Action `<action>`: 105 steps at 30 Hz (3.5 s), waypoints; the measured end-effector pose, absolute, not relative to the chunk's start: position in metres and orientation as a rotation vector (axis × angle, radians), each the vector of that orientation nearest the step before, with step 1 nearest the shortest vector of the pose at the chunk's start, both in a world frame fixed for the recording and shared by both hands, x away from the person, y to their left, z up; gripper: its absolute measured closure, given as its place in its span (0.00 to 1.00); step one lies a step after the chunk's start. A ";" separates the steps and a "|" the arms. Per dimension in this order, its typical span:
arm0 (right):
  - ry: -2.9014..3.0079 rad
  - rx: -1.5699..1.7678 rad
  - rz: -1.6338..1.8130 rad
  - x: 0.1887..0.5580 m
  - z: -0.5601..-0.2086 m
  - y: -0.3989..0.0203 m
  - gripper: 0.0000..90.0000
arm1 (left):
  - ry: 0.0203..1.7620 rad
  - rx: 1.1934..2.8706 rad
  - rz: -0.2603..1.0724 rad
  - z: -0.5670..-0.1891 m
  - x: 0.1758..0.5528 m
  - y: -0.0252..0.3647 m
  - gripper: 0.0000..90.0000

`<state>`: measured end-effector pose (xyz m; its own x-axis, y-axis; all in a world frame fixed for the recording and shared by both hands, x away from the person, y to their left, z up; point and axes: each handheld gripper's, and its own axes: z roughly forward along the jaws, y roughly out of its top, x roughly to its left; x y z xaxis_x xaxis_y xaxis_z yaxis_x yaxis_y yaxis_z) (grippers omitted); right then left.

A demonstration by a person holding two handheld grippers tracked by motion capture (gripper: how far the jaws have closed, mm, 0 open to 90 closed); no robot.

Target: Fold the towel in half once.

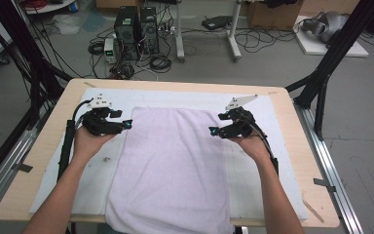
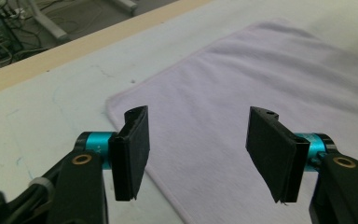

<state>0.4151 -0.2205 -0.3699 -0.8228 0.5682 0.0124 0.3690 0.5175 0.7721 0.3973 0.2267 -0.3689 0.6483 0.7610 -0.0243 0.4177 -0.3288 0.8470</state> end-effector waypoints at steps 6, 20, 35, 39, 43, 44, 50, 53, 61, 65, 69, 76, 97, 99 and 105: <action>2.509 0.882 1.161 0.433 -0.395 -0.224 0.33 | 0.971 2.003 0.415 -0.396 0.417 0.227 0.46; 2.485 1.041 1.029 0.452 -0.434 -0.228 0.45 | 1.097 2.040 0.381 -0.441 0.441 0.213 0.58; 2.489 1.144 1.059 0.456 -0.439 -0.226 0.92 | 1.115 2.061 0.406 -0.441 0.442 0.212 0.97; 2.477 1.156 1.080 0.455 -0.433 -0.232 0.93 | 1.108 2.041 0.400 -0.438 0.441 0.215 0.98; 2.446 1.144 1.137 0.451 -0.421 -0.240 0.94 | 1.076 2.004 0.406 -0.427 0.437 0.216 0.98; 2.440 1.135 1.161 0.450 -0.418 -0.242 0.94 | 1.061 1.992 0.394 -0.424 0.435 0.216 0.98; 2.426 1.081 1.282 0.436 -0.400 -0.253 0.94 | 0.966 1.988 0.409 -0.401 0.417 0.220 0.98; 2.426 1.046 1.317 0.425 -0.392 -0.256 0.94 | 0.924 2.000 0.430 -0.391 0.405 0.222 0.98; 2.500 0.922 1.284 0.376 -0.392 -0.255 0.93 | 0.864 2.011 0.429 -0.402 0.346 0.234 0.98; 2.541 0.906 1.247 0.352 -0.403 -0.254 0.91 | 0.807 2.058 0.391 -0.417 0.322 0.233 0.98; 2.562 0.911 1.251 0.344 -0.407 -0.256 0.69 | 0.812 2.085 0.340 -0.425 0.318 0.236 0.83; 2.507 0.959 1.295 0.367 -0.401 -0.250 0.56 | 0.904 2.014 0.350 -0.417 0.351 0.242 0.60; 2.595 1.027 1.170 0.405 -0.442 -0.231 0.94 | 0.951 2.118 0.329 -0.439 0.391 0.227 0.97; 2.587 1.008 1.190 0.403 -0.439 -0.231 0.94 | 0.954 2.098 0.315 -0.438 0.391 0.230 0.97; 2.545 0.933 1.255 0.390 -0.418 -0.234 0.94 | 0.930 2.014 0.323 -0.420 0.381 0.241 0.98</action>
